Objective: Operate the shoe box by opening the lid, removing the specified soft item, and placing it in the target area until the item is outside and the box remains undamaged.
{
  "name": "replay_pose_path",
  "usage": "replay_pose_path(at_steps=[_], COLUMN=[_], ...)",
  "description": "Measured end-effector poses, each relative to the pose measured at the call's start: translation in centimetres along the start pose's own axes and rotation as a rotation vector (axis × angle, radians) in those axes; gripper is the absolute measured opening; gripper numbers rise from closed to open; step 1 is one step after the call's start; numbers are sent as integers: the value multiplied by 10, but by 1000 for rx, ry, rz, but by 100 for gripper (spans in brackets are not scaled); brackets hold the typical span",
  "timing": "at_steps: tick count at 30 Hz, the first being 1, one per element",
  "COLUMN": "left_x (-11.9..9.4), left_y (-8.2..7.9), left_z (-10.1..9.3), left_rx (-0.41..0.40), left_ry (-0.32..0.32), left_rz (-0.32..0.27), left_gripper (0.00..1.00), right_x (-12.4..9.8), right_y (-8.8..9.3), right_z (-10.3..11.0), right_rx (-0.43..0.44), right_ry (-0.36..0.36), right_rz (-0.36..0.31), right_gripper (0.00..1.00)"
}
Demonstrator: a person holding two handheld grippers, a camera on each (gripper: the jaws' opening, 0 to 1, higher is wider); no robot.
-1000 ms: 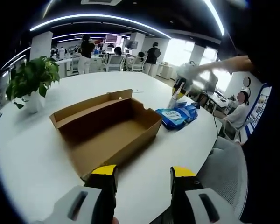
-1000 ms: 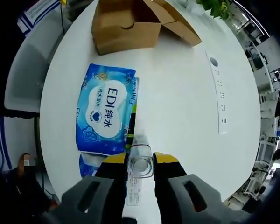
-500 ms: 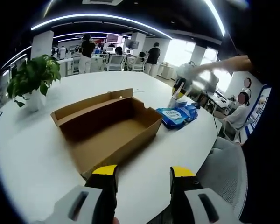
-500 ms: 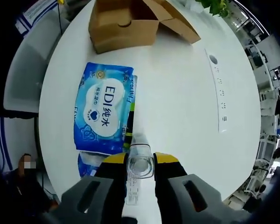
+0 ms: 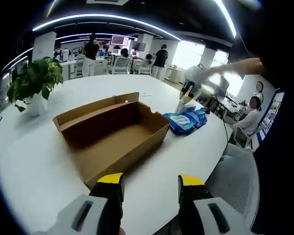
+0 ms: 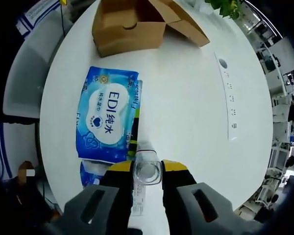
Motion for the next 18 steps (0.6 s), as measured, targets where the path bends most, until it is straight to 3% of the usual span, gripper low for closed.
replay_pose_path(at_steps=[18], left_x=[-1], left_y=[1], left_z=[0], left_rx=[3], left_ry=[1], left_rz=[2], left_gripper=[44], right_x=[-1], right_y=[-1], right_z=[-2], right_rx=[2], right_ry=[5], right_rz=[-12], right_gripper=[21])
Point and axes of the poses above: the point that each gripper's makers call its tool centre point, and the gripper's own axes: x roughly forward along the fingers, z roughly to its left, y roughly out of its underside, the point moved 9 cm from there along -x, roughly backward along the fingers, and after that the axes turned 6 degrees about x, right-handed, at the moved point
